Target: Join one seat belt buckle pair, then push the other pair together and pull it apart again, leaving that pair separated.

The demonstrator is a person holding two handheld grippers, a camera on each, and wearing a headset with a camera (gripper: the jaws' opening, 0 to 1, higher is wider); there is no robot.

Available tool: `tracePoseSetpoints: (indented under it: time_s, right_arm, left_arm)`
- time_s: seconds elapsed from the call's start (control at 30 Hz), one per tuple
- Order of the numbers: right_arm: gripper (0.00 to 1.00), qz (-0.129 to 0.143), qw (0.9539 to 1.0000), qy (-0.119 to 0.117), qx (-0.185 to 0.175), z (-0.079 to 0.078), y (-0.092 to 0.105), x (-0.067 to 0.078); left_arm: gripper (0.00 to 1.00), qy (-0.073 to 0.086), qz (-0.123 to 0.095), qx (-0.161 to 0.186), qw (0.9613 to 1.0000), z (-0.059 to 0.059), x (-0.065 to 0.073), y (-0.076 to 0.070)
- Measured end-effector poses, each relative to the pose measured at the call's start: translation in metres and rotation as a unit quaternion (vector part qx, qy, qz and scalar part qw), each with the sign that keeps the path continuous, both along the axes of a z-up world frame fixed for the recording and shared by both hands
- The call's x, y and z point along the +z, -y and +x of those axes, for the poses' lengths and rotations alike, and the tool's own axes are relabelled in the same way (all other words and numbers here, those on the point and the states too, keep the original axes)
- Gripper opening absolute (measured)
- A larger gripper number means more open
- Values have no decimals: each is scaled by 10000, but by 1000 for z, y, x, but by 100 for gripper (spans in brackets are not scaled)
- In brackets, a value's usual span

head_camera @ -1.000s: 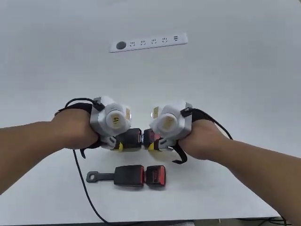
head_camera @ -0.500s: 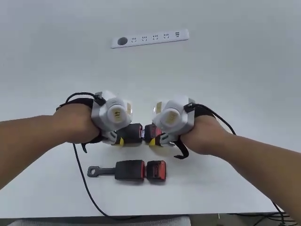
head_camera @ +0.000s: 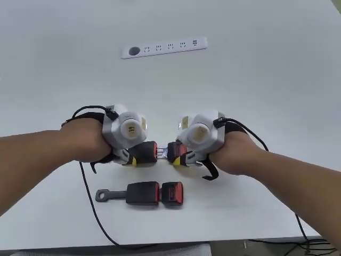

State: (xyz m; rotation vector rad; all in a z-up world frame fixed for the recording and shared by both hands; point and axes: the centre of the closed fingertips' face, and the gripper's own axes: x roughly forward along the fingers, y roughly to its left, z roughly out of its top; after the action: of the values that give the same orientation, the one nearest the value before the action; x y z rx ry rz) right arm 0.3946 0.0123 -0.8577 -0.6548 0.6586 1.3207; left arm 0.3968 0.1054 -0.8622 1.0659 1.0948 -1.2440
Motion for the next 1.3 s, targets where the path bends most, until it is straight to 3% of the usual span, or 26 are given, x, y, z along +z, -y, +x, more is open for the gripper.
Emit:
tracePoseSetpoints:
  time_s: [0.7,0.9,1.07,1.2,1.3]
  right_arm:
    - [36,-434,9985,78,-335,-10,109,1]
    - [36,-551,9973,39,-493,-12,124,0]
    - [44,-685,9954,241,-633,-8,132,2]
    - [50,-722,9932,344,-841,-5,139,3]
    - [54,-781,9906,369,-1063,-8,150,4]
  left_arm:
    - [32,85,190,2,9998,0,1,4]
    - [32,91,210,113,9997,-2,3,4]
    - [32,130,178,121,9997,-3,5,5]
    - [32,185,97,375,9991,-3,6,4]
    - [32,324,-87,396,9987,-3,9,3]
